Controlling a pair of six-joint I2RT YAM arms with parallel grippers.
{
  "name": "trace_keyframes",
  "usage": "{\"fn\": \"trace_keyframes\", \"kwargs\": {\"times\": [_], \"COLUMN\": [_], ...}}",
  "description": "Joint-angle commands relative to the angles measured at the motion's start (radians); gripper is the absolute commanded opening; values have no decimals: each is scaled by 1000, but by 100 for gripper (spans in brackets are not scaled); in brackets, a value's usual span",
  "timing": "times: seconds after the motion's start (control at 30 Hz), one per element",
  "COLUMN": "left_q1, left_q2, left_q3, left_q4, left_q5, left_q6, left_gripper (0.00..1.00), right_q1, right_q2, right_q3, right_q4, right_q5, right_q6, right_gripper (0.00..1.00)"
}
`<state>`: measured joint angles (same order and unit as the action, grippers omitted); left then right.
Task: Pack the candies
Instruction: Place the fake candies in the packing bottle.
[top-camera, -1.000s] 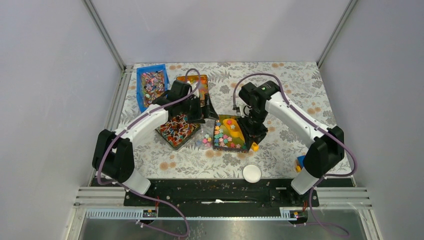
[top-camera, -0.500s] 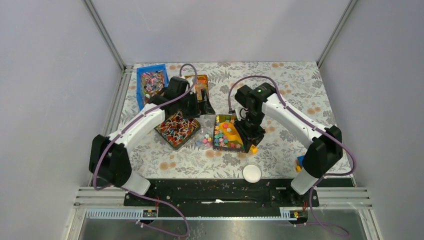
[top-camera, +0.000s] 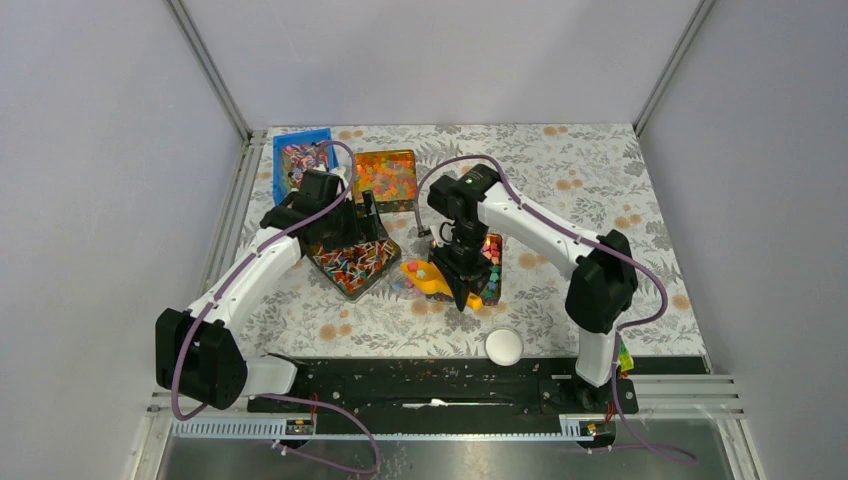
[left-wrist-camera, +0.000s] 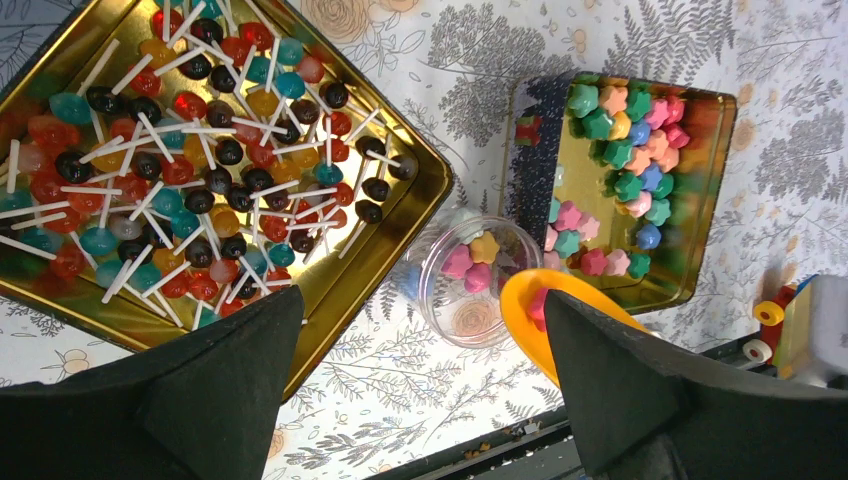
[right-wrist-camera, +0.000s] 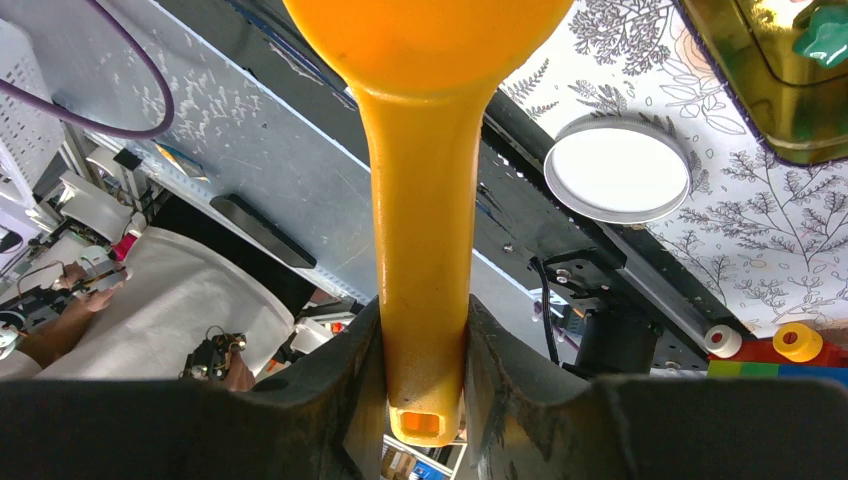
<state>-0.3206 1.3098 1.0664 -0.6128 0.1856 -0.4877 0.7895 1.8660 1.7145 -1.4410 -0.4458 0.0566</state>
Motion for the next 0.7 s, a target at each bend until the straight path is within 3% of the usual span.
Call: {"fn": "trace_keyframes", "kwargs": {"times": [0.0,0.67], "left_q1": [0,0], "left_q2": [-45,-27], "left_q3": [-22,-37], "left_q4": [-1,20], "left_q5": [-23,3], "left_q6": [27,45], "left_gripper": [95,95], "right_q1": [4,3], "right_q2": [64,149], "right_q3": [108,158], "right_q4": [-105,-223], "right_q5": [-32,-89], "right_q6": [-1,90], "right_gripper": [0,0]}}
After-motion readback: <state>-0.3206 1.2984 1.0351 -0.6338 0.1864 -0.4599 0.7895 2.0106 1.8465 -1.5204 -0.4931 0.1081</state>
